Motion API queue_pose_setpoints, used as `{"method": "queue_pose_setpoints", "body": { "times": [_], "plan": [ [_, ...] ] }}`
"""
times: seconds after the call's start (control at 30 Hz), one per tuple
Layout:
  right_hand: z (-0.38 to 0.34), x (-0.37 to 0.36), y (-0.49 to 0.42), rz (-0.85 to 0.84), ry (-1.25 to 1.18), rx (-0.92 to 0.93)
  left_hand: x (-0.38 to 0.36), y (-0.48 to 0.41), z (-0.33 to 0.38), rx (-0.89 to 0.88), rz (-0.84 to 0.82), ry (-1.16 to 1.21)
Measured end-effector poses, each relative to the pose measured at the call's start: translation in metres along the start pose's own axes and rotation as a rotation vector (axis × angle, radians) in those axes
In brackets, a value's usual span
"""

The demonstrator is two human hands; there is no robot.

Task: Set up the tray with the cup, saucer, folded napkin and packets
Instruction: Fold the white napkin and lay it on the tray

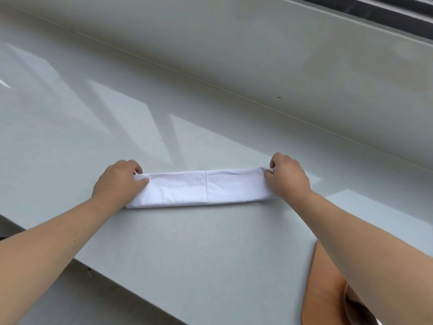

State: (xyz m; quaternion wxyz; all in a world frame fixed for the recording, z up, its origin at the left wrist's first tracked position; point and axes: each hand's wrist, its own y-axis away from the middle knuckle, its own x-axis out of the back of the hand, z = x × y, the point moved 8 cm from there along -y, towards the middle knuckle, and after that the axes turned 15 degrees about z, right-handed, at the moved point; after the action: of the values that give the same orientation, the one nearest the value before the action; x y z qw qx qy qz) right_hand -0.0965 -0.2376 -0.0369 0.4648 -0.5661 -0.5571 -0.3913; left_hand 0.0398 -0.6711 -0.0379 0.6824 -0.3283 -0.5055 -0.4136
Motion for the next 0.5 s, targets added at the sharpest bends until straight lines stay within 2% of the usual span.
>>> {"method": "queue_pose_setpoints", "body": {
  "times": [0.1, 0.17, 0.3, 0.5],
  "plan": [
    [-0.011, 0.006, 0.009, 0.052, 0.039, 0.12, 0.008, 0.01, 0.025, -0.313, 0.105, -0.098],
    [-0.019, 0.004, 0.019, 0.015, 0.042, 0.224, 0.006, 0.024, 0.04, -0.468, 0.059, -0.07],
    [-0.034, -0.003, 0.051, -0.096, 0.017, 0.444, -0.009, 0.051, 0.043, -0.552, -0.137, -0.052],
    [-0.032, 0.002, 0.077, -0.162, 0.09, 0.612, -0.003, 0.057, 0.042, -0.621, -0.074, -0.09]
  ]
}}
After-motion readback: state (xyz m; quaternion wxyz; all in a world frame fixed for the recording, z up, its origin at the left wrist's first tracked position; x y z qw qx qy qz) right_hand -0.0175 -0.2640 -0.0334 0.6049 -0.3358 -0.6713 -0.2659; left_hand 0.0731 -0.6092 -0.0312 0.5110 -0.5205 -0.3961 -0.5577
